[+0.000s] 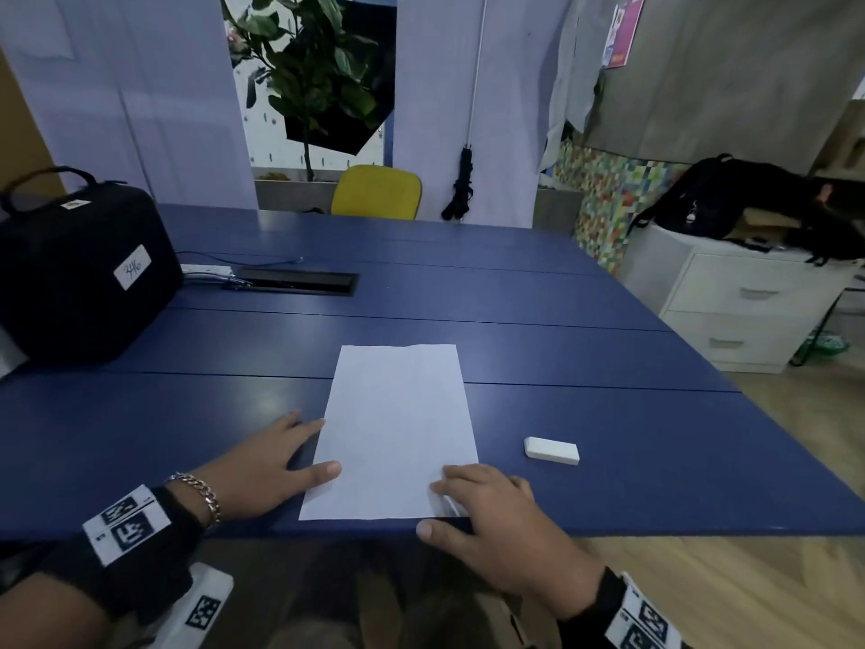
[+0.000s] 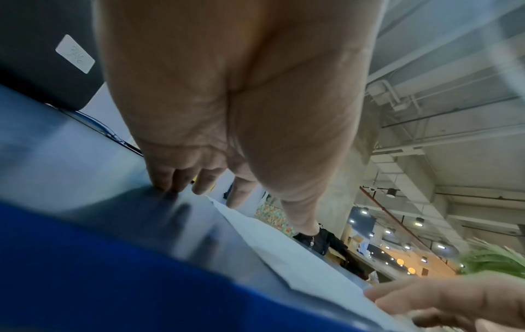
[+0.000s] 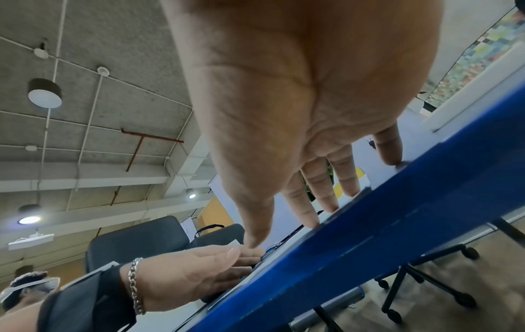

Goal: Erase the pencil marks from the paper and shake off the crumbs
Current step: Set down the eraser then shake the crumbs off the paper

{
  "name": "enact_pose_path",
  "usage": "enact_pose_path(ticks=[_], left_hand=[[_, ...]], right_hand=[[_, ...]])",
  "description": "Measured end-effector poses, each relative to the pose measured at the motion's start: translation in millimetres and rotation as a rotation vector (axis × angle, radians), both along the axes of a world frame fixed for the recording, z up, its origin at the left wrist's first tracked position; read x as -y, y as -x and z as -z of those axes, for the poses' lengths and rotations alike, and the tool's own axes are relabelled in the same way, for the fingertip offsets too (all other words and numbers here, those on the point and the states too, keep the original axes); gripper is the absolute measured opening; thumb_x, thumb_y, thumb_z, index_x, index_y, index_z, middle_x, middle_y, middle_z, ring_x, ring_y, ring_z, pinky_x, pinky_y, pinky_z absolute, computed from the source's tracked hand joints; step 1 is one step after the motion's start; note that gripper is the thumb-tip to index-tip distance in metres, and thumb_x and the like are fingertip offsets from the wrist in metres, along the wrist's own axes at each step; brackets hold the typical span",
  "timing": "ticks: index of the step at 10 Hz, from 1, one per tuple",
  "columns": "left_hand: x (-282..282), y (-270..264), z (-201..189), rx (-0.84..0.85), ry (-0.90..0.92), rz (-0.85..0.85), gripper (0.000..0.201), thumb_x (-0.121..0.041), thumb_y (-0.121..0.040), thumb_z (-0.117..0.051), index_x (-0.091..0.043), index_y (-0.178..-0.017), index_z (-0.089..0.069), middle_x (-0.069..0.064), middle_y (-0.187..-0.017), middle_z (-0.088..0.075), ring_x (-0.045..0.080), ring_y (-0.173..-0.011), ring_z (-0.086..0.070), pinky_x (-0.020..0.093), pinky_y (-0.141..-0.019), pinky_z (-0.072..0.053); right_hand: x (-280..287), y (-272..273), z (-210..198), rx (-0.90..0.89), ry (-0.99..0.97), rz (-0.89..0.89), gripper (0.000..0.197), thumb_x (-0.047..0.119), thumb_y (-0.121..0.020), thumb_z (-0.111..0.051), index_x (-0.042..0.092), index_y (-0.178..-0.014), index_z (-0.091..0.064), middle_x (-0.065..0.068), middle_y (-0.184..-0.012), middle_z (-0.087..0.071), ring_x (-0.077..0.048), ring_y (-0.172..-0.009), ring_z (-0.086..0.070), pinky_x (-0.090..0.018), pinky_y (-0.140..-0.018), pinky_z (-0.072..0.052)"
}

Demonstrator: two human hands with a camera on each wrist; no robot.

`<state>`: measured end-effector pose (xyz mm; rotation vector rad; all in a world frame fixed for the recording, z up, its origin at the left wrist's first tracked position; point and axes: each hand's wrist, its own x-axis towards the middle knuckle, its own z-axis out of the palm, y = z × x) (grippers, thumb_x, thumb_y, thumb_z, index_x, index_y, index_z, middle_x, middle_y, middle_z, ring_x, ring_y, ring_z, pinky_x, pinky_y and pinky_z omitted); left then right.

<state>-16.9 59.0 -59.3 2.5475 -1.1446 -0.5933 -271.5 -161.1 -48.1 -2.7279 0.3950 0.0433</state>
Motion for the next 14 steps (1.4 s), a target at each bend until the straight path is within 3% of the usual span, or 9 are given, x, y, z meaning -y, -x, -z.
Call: enact_pose_path(ticks=[1, 2, 3, 5, 7, 10, 12, 13, 14], left_hand=[[-1.6, 15.3, 2.0, 0.011, 0.044, -0.007, 0.098, -0.085, -0.087, -0.043, -0.035, -0.167, -0.015, -0.001, -0.176, 0.005, 0.018, -0.162, 0.000, 0.035, -0.127, -0.011], [-1.7, 24.6, 12.0, 0.080, 0.020, 0.043, 0.120, -0.107, -0.066, -0.013, -0.041, -0.166, -0.011, -0.004, -0.175, 0.010, 0.028, -0.162, 0.010, 0.043, -0.129, 0.001], [-4.0, 23.1, 25.5, 0.174, -0.010, 0.058, 0.121, -0.107, -0.062, 0.003, -0.044, -0.165, -0.007, -0.007, -0.173, 0.012, 0.034, -0.161, 0.012, 0.046, -0.129, 0.004], [-2.0, 31.7, 34.9, 0.258, 0.015, 0.004, 0.101, -0.092, -0.081, 0.002, -0.039, -0.167, -0.001, -0.006, -0.174, 0.012, 0.025, -0.161, 0.014, 0.035, -0.125, 0.012], [0.7, 36.4, 40.9, 0.337, 0.011, -0.040, 0.096, -0.090, -0.086, 0.005, -0.036, -0.167, 0.009, -0.003, -0.174, 0.017, 0.025, -0.161, 0.016, 0.039, -0.129, 0.009], [0.9, 40.8, 39.1, 0.370, -0.007, -0.021, 0.097, -0.091, -0.084, 0.010, -0.038, -0.165, 0.015, -0.002, -0.173, 0.023, 0.025, -0.157, 0.027, 0.040, -0.127, 0.015], [2.7, 50.0, 32.1, 0.359, -0.038, -0.046, 0.097, -0.095, -0.073, 0.022, -0.042, -0.153, 0.038, -0.007, -0.164, 0.042, 0.027, -0.151, 0.041, 0.048, -0.128, 0.015], [2.3, 42.9, 36.0, 0.444, -0.039, -0.006, 0.098, -0.095, -0.085, 0.000, -0.039, -0.163, 0.020, -0.001, -0.173, 0.024, 0.034, -0.157, 0.028, 0.049, -0.129, 0.004], [4.4, 31.0, 60.8, 0.551, 0.036, -0.013, 0.098, -0.086, -0.095, -0.028, -0.017, -0.165, -0.029, 0.016, -0.166, -0.037, 0.044, -0.150, -0.025, 0.050, -0.122, -0.012]], right_hand=[[-1.4, -0.8, 1.1, 0.011, -0.004, 0.001, 0.072, 0.077, -0.094, -0.045, 0.034, -0.151, -0.048, 0.018, -0.162, -0.037, -0.002, -0.151, -0.024, -0.043, -0.123, -0.017], [-0.6, -1.3, 1.7, 0.031, -0.001, 0.001, 0.069, 0.076, -0.094, -0.046, 0.035, -0.150, -0.049, 0.018, -0.162, -0.038, -0.001, -0.151, -0.025, -0.040, -0.122, -0.018], [0.5, -0.9, 4.4, 0.031, 0.002, -0.008, 0.070, 0.076, -0.094, -0.045, 0.036, -0.151, -0.049, 0.018, -0.162, -0.037, -0.001, -0.151, -0.024, -0.040, -0.122, -0.018], [3.6, 1.6, 9.0, 0.038, -0.024, -0.013, 0.069, 0.077, -0.094, -0.043, 0.041, -0.153, -0.044, 0.022, -0.165, -0.032, 0.000, -0.153, -0.021, -0.039, -0.124, -0.012], [5.7, 6.4, 11.7, 0.219, -0.076, 0.085, 0.057, 0.072, -0.098, -0.045, 0.044, -0.147, -0.050, 0.028, -0.162, -0.032, 0.005, -0.148, -0.026, -0.033, -0.121, -0.020], [12.2, 14.2, 14.0, 0.075, -0.062, 0.047, 0.062, 0.076, -0.092, -0.048, 0.047, -0.147, -0.049, 0.031, -0.159, -0.033, 0.012, -0.146, -0.021, -0.031, -0.125, -0.014], [12.8, 21.0, 15.3, 0.312, -0.304, 0.237, 0.059, 0.080, -0.069, -0.071, 0.059, -0.125, -0.063, 0.054, -0.141, -0.041, 0.029, -0.132, -0.035, 0.006, -0.101, -0.026], [15.1, 25.3, 20.9, 0.305, -0.406, 0.330, 0.065, 0.087, -0.055, -0.076, 0.063, -0.115, -0.069, 0.052, -0.132, -0.052, 0.027, -0.125, -0.047, 0.006, -0.100, -0.032], [45.9, -3.6, 35.7, 0.352, -0.311, 0.273, 0.053, 0.066, -0.039, -0.096, 0.038, -0.082, -0.080, 0.024, -0.099, -0.073, 0.002, -0.106, -0.064, -0.004, -0.092, -0.047]])
